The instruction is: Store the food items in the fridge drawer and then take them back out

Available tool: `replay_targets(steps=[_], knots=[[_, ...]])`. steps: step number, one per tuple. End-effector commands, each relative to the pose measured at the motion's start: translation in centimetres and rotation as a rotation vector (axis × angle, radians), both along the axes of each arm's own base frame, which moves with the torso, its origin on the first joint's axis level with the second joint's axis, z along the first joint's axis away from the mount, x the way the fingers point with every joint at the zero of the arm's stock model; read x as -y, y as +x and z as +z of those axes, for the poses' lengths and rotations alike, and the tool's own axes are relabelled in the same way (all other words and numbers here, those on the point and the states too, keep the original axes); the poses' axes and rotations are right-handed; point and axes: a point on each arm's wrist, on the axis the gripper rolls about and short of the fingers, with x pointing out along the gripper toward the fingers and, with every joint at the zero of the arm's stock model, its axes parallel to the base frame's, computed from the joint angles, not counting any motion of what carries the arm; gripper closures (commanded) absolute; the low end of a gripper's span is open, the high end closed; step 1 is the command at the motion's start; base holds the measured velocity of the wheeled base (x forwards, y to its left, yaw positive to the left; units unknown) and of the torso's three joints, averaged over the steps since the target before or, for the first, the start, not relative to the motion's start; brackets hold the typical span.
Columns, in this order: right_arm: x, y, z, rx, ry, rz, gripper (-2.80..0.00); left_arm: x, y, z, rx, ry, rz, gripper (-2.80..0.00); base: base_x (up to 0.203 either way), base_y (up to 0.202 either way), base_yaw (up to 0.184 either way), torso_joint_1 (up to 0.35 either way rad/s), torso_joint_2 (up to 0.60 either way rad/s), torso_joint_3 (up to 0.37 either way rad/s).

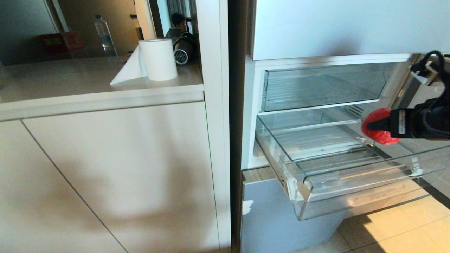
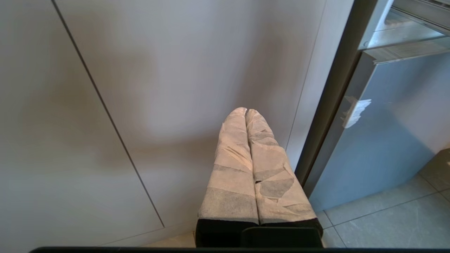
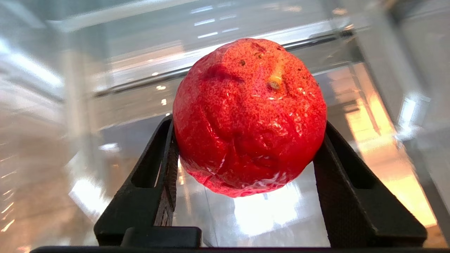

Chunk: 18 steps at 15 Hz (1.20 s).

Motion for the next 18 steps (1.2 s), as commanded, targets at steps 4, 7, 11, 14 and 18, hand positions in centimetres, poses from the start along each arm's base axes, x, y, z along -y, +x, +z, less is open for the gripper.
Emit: replay_targets(steps=[4, 7, 11, 14, 18], knots=[[2.9, -18.1, 0.2, 0.328, 0.04, -0.005, 0.0, 0.0, 0.0, 0.0, -0.002, 0.0, 0.0, 0.0, 0.0, 0.0, 0.0, 0.0, 0.0, 0.0], [4.0, -23.1, -6.7, 0.337, 0.022, 0.001, 0.0, 0.0, 0.0, 0.0, -0.002, 0.0, 0.0, 0.0, 0.0, 0.0, 0.0, 0.0, 0.0, 0.0], [4.2, -24.3, -15.1, 0.225, -0.023, 0.046, 0.0, 0.0, 0.0, 0.0, -0.002, -0.002, 0.0, 0.0, 0.0, 0.0, 0.0, 0.0, 0.0, 0.0], [4.1, -23.7, -19.2, 0.112, -0.048, 0.071, 0.0, 0.0, 0.0, 0.0, -0.002, -0.001, 0.0, 0.0, 0.0, 0.0, 0.0, 0.0, 0.0, 0.0], [3.8, -23.6, -20.6, 0.037, -0.018, 0.151, 0.0, 0.0, 0.0, 0.0, -0.002, 0.0, 0.0, 0.0, 0.0, 0.0, 0.0, 0.0, 0.0, 0.0]])
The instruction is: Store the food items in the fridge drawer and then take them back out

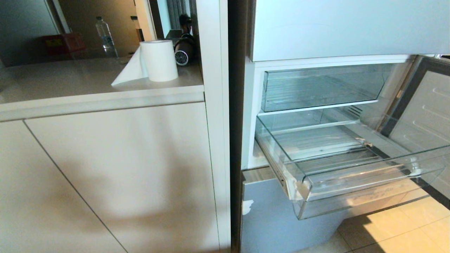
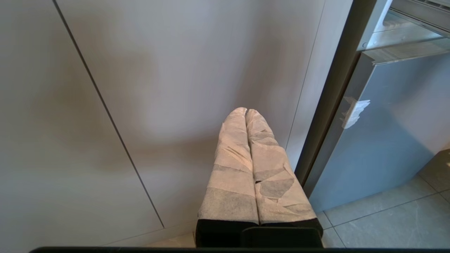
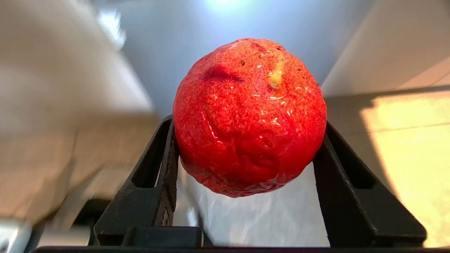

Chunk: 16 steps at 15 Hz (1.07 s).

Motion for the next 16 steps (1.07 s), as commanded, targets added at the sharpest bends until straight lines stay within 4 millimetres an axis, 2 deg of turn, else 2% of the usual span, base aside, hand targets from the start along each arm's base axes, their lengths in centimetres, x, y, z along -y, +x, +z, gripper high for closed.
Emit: replay_targets(steps=[1, 3, 5, 9, 11, 16], knots=[[-0.1, 0.2, -0.5, -0.084, -0.018, -0.009, 0.0, 0.0, 0.0, 0.0, -0.001, 0.001, 0.0, 0.0, 0.0, 0.0, 0.0, 0.0, 0.0, 0.0], [-0.2, 0.4, -0.4, -0.118, -0.022, -0.092, 0.0, 0.0, 0.0, 0.0, -0.002, 0.001, 0.0, 0.0, 0.0, 0.0, 0.0, 0.0, 0.0, 0.0], [-0.2, 0.1, -0.5, -0.077, -0.013, -0.136, 0.0, 0.0, 0.0, 0.0, -0.002, 0.0, 0.0, 0.0, 0.0, 0.0, 0.0, 0.0, 0.0, 0.0], [-0.4, -0.9, -1.1, 0.269, -0.02, -0.104, 0.0, 0.0, 0.0, 0.0, -0.002, -0.001, 0.0, 0.0, 0.0, 0.0, 0.0, 0.0, 0.0, 0.0], [-0.4, -1.5, -1.5, 0.378, -0.045, -0.097, 0.0, 0.0, 0.0, 0.0, -0.002, -0.002, 0.0, 0.0, 0.0, 0.0, 0.0, 0.0, 0.0, 0.0], [-0.4, -1.4, -1.6, 0.383, -0.059, -0.098, 0.0, 0.0, 0.0, 0.0, -0.002, -0.002, 0.0, 0.0, 0.0, 0.0, 0.0, 0.0, 0.0, 0.0]])
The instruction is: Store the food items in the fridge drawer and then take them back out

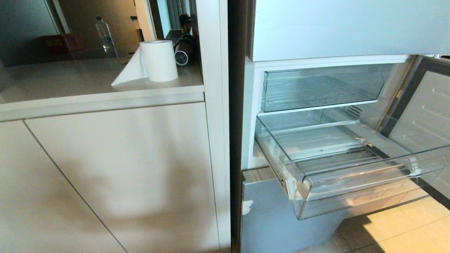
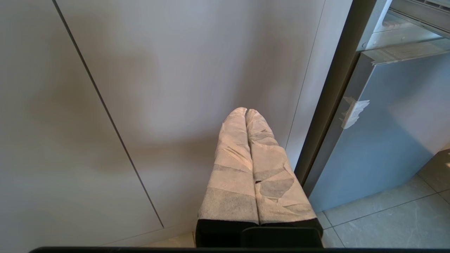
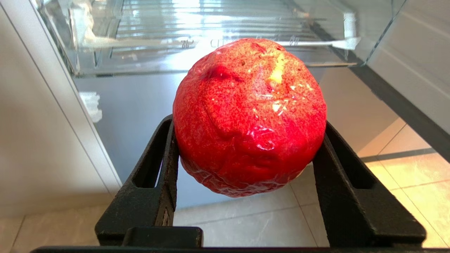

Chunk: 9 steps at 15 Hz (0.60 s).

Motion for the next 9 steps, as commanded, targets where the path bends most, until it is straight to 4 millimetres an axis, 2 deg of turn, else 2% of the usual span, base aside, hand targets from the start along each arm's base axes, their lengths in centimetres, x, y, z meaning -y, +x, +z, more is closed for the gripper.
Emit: replay_targets(steps=[1, 3, 4, 9], knots=[[0.0, -0.07, -0.14, 0.004, -0.001, 0.0, 0.0, 0.0, 0.02, -0.03, -0.002, 0.0, 0.0, 0.0, 0.0, 0.0, 0.0, 0.0, 0.0, 0.0], [0.0, -0.07, -0.14, 0.004, 0.0, 0.0, 0.0, 0.0, 0.02, -0.03, -0.002, 0.0, 0.0, 0.0, 0.0, 0.0, 0.0, 0.0, 0.0, 0.0], [0.0, -0.07, -0.14, 0.004, 0.006, -0.001, 0.0, 0.0, 0.02, -0.03, -0.002, 0.0, 0.0, 0.0, -0.003, 0.002, -0.108, 0.002, 0.0, 0.001], [0.02, -0.05, -0.15, 0.006, 0.031, -0.011, 0.0, 0.0, 0.02, -0.03, -0.002, 0.0, 0.0, 0.0, -0.002, 0.007, -0.174, 0.003, 0.0, 0.003]])
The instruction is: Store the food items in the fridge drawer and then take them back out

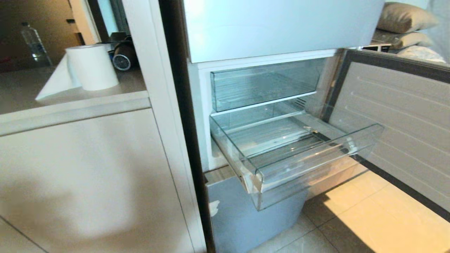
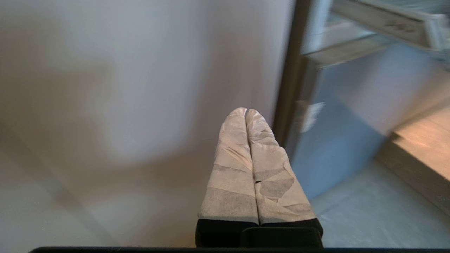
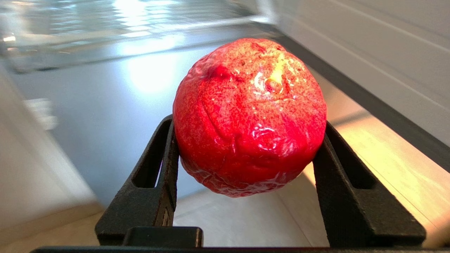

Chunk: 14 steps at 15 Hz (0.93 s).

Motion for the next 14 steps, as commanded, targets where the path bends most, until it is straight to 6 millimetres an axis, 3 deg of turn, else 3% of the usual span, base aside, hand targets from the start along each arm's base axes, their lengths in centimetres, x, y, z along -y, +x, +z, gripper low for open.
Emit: replay_targets(steps=[1, 5, 8, 11, 14], knots=[[0.0, 0.0, 0.0, -0.003, 0.0, 0.0, 0.0, 0.0, 0.0, 0.0, -0.002, 0.0, 0.0, 0.0, 0.002, 0.007, -0.178, 0.001, 0.0, 0.009], [0.0, 0.0, 0.0, -0.005, -0.012, 0.005, 0.0, 0.0, 0.0, 0.0, -0.002, 0.0, 0.0, 0.0, -0.002, 0.006, -0.17, 0.001, 0.0, 0.0], [0.0, 0.1, 0.2, 0.003, -0.001, -0.006, 0.0, 0.0, 0.0, 0.0, -0.002, 0.0, 0.0, 0.0, -0.002, 0.002, -0.057, 0.0, 0.0, 0.0], [0.2, 0.5, 4.0, 0.065, 0.072, -0.108, 0.0, 0.0, 0.0, 0.0, -0.002, 0.0, 0.0, 0.0, 0.0, 0.0, 0.0, 0.0, 0.0, 0.0], [0.6, 2.8, 7.5, -0.013, 0.133, -0.35, 0.0, 0.0, 0.0, 0.0, -0.002, 0.0, 0.0, 0.0, 0.0, 0.0, 0.0, 0.0, 0.0, 0.0]])
